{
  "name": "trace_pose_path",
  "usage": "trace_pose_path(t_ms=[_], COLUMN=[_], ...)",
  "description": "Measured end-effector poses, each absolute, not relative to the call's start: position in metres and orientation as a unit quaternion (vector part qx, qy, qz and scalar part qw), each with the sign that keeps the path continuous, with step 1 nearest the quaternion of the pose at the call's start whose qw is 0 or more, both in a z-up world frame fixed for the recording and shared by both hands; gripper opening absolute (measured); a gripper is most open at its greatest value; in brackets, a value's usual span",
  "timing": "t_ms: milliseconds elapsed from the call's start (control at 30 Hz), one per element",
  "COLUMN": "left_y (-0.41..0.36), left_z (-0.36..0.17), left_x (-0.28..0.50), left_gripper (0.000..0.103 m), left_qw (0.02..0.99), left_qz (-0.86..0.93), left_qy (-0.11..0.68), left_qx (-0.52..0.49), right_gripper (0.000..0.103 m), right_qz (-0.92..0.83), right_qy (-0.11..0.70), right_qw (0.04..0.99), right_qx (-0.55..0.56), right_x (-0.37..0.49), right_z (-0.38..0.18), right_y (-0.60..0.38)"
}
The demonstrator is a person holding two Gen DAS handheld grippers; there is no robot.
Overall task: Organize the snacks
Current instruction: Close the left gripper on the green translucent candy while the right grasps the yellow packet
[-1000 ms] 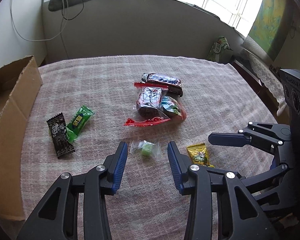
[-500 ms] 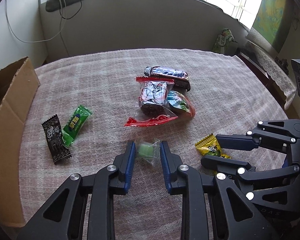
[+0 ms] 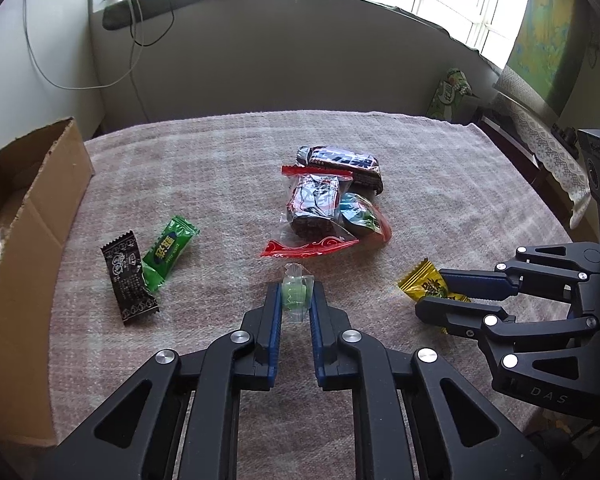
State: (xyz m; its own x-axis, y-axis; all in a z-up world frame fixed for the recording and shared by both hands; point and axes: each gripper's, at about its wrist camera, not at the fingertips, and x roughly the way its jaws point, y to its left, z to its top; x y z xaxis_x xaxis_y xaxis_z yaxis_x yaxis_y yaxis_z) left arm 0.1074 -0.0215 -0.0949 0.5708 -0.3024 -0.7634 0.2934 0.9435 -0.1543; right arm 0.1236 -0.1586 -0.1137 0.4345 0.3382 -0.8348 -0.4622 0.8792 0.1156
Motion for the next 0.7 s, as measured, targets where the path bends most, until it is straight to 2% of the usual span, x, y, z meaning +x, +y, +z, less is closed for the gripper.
trace_pose_path(t_ms=[700], left_y=[0.06], left_z=[-0.037], left_x=[0.081], left_gripper=[0.012], left_qw=[0.924], left_qz=[-0.114], left_qy=[0.36], left_qx=[-0.061], right_gripper=[0.024], right_qz=[0.282], right_qy=[0.4], right_qw=[0.869], right_qx=[-0.079], right_x=[0.132], right_z=[-0.035], right_y=[-0.107])
